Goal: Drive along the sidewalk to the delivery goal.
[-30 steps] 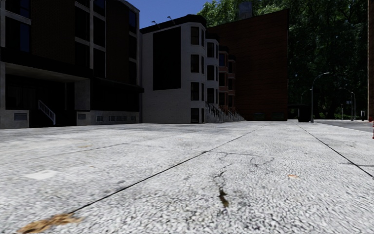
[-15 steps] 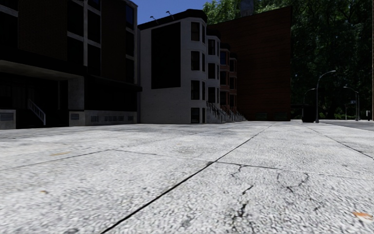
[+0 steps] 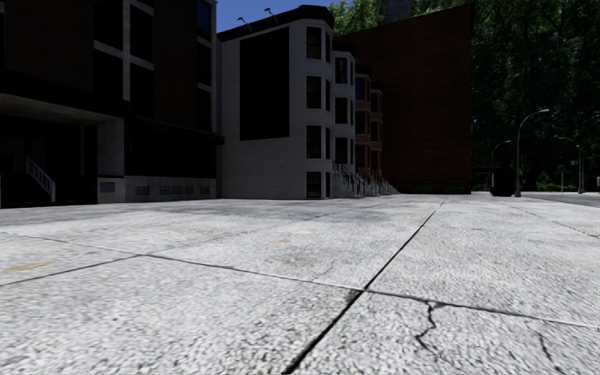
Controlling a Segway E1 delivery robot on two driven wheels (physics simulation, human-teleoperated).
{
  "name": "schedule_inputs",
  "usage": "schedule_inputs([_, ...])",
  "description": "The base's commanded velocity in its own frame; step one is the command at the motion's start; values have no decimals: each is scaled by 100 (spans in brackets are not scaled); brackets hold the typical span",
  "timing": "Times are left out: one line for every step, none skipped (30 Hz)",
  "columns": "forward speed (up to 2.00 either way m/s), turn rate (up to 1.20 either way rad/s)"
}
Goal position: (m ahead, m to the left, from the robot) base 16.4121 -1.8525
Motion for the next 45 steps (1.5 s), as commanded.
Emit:
schedule_inputs([200,0])
schedule_inputs([200,0])
schedule_inputs([200,0])
schedule_inputs([200,0])
schedule_inputs([200,0])
schedule_inputs([200,0])
schedule_inputs([200,0])
schedule_inputs([200,0])
schedule_inputs([200,0])
schedule_inputs([200,0])
schedule_inputs([200,0])
schedule_inputs([200,0])
schedule_inputs([200,0])
schedule_inputs([200,0])
schedule_inputs([200,0])
schedule_inputs([200,0])
schedule_inputs([200,0])
schedule_inputs([200,0])
schedule_inputs([200,0])
schedule_inputs([200,0])
schedule_inputs([200,0])
schedule_inputs([200,0])
schedule_inputs([200,0])
schedule_inputs([200,0])
schedule_inputs([200,0])
schedule_inputs([200,0])
schedule_inputs([200,0])
schedule_inputs([200,0])
schedule_inputs([200,0])
schedule_inputs([200,0])
schedule_inputs([200,0])
schedule_inputs([200,0])
schedule_inputs([200,0])
schedule_inputs([200,0])
schedule_inputs([200,0])
schedule_inputs([200,0])
schedule_inputs([200,0])
schedule_inputs([200,0])
schedule_inputs([200,0])
schedule_inputs([200,0])
schedule_inputs([200,0])
schedule_inputs([200,0])
schedule_inputs([200,0])
schedule_inputs([200,0])
schedule_inputs([200,0])
